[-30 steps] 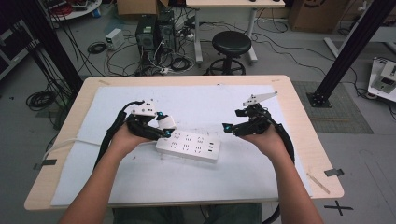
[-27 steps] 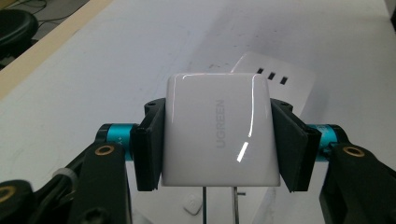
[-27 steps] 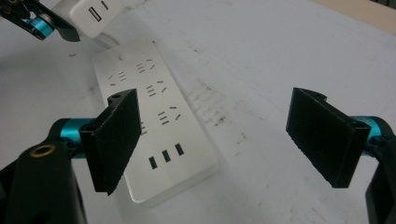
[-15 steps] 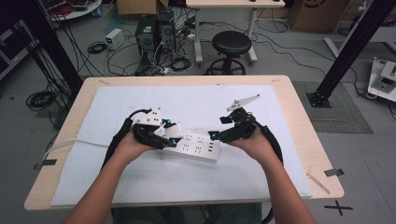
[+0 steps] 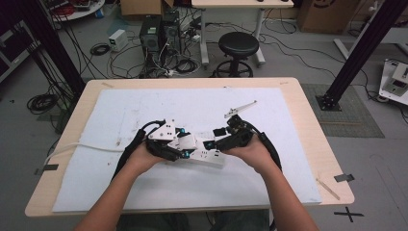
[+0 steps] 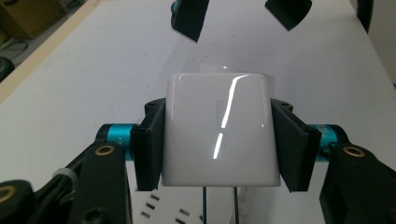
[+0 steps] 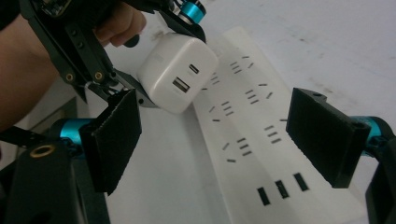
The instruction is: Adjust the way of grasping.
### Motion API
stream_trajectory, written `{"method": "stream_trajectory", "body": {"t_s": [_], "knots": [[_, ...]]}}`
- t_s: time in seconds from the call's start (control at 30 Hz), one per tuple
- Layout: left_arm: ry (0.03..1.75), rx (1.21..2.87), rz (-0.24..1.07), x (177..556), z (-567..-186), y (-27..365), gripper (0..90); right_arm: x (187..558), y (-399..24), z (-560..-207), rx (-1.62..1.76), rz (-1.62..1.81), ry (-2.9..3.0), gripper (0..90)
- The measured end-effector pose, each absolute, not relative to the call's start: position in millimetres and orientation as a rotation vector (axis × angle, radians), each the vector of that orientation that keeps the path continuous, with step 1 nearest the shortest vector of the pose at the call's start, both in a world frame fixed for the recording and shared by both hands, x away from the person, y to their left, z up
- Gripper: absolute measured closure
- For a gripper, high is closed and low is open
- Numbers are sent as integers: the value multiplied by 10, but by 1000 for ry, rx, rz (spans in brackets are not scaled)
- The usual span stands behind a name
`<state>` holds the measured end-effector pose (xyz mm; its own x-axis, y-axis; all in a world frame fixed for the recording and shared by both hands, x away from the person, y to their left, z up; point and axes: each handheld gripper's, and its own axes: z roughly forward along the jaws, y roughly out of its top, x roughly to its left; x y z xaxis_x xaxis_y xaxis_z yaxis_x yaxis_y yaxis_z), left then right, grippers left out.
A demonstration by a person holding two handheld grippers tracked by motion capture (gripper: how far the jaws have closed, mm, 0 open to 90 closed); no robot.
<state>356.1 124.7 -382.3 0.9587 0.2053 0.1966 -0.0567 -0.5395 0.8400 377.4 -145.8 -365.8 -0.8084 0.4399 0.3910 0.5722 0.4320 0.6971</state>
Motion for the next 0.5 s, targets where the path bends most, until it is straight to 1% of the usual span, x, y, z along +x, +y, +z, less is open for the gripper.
{"method": "stream_trajectory", "body": {"t_s": [0.1,0.13,0.2,0.5], "knots": [[60,2109,344,3535,-3819,1219,425,3776,-1423,-3674,-887,-1325,-2492,183],[28,2115,379,3505,-3816,1193,425,3777,-1413,-3679,-885,-1329,-2478,184],[15,2109,407,3485,-3813,1182,425,3788,-1388,-3691,-885,-1331,-2421,184],[-33,2077,458,3435,-3775,1132,425,3820,-1332,-3737,-901,-1322,-2288,184]]}}
